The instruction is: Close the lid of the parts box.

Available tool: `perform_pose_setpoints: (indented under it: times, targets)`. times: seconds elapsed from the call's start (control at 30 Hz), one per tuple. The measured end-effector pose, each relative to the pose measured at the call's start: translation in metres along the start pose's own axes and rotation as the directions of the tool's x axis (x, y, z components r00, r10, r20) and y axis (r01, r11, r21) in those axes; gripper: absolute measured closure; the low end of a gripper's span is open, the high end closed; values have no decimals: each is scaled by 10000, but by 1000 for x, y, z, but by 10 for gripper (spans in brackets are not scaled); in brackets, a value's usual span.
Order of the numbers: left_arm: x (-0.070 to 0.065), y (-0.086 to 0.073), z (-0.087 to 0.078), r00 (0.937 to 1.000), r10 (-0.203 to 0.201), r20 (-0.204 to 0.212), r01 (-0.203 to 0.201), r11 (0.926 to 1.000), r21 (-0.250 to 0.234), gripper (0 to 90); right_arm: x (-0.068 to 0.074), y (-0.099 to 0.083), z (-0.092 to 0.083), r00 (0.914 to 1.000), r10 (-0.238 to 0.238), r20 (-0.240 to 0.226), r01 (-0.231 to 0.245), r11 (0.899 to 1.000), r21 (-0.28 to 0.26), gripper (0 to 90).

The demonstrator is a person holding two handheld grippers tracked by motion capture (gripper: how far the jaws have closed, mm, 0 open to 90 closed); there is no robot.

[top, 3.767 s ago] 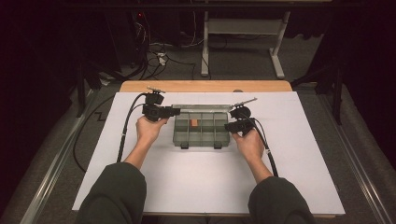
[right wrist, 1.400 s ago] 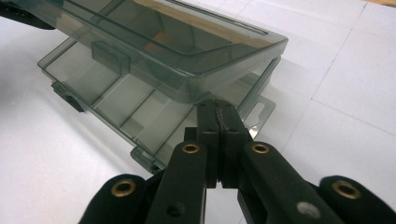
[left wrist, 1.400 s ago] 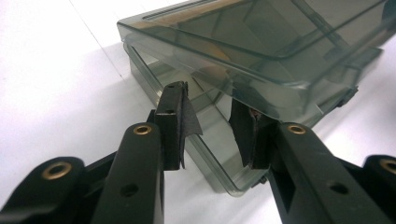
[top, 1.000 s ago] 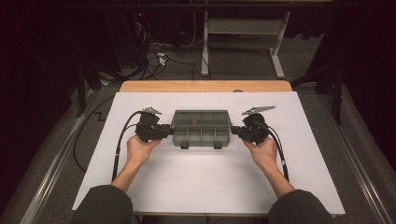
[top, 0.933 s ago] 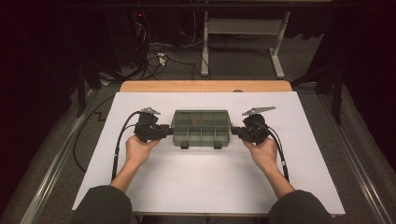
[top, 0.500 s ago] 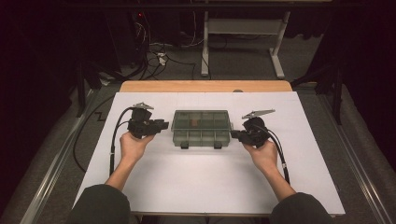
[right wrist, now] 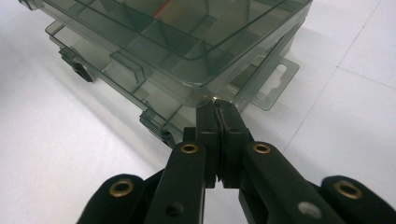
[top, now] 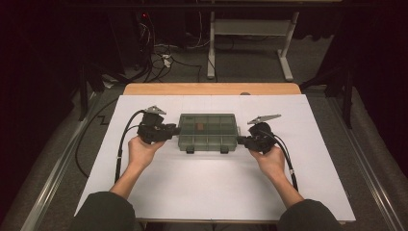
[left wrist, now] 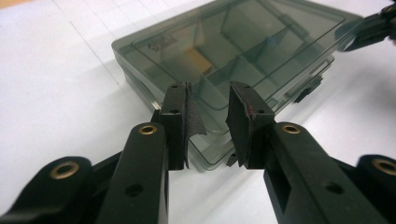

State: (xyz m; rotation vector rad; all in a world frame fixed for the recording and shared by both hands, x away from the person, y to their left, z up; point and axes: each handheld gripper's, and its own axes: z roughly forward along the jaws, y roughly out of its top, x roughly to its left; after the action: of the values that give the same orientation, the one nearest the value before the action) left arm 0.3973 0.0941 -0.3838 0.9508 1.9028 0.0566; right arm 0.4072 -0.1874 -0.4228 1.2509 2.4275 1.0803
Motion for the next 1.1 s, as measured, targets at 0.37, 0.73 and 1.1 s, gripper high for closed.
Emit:
perform_pose_setpoints:
  times: [0.37,0.73,1.1]
  targets:
    - [10,-5,6,9998,-133,-112,136,9996,267,683,-5,-1,-6,9999,84,74,-83,9999,-125,890]
    - [13,-14,12,9989,-285,-380,301,9987,416,684,1,7,-8,10000,-38,-42,36,9994,-352,891]
    - [22,-21,14,9990,147,-416,-125,9986,515,684,6,5,2,9996,-268,26,268,9996,-27,890]
